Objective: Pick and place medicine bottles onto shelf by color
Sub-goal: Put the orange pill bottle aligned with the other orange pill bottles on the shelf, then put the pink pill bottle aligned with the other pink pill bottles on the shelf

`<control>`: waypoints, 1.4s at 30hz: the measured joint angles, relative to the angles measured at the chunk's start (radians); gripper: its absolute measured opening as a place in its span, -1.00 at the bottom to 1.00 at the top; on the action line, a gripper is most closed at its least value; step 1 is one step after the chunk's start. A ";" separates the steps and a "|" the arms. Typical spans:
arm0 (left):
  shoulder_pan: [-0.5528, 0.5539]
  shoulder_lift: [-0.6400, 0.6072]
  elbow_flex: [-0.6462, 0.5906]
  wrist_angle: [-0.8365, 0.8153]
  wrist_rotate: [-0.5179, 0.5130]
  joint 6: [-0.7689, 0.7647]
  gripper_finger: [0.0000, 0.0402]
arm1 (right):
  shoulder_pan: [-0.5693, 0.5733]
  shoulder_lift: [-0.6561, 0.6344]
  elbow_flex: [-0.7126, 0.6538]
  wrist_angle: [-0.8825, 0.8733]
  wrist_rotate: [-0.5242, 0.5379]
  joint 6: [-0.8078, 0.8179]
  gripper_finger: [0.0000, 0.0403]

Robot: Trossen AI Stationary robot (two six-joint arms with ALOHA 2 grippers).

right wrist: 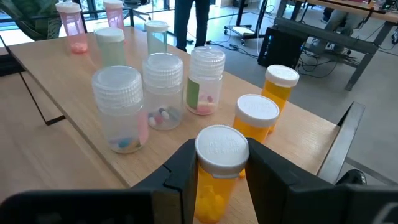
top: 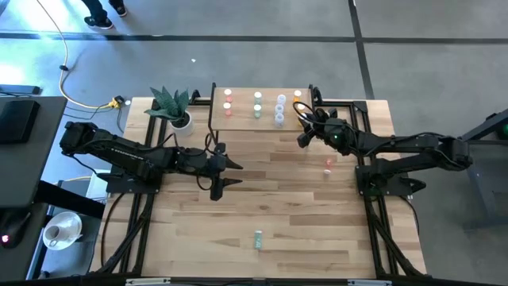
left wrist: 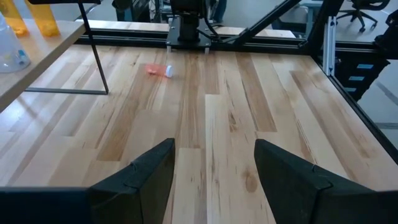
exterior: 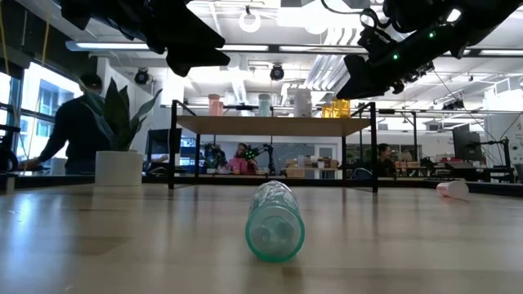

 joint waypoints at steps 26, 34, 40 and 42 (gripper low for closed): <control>0.000 0.001 0.000 -0.026 0.000 0.000 0.04 | 0.026 -0.099 0.000 -0.033 0.015 0.037 -0.08; 0.000 0.001 0.000 -0.026 0.000 0.000 0.04 | 0.136 -0.226 0.000 -0.182 0.012 0.140 -0.08; 0.000 0.001 0.000 -0.026 0.000 0.000 0.04 | 0.240 -0.305 0.000 -0.353 -0.098 0.250 -0.08; 0.000 0.001 0.000 -0.026 0.000 -0.003 0.04 | 0.268 -0.317 0.000 -0.405 -0.142 0.320 -0.08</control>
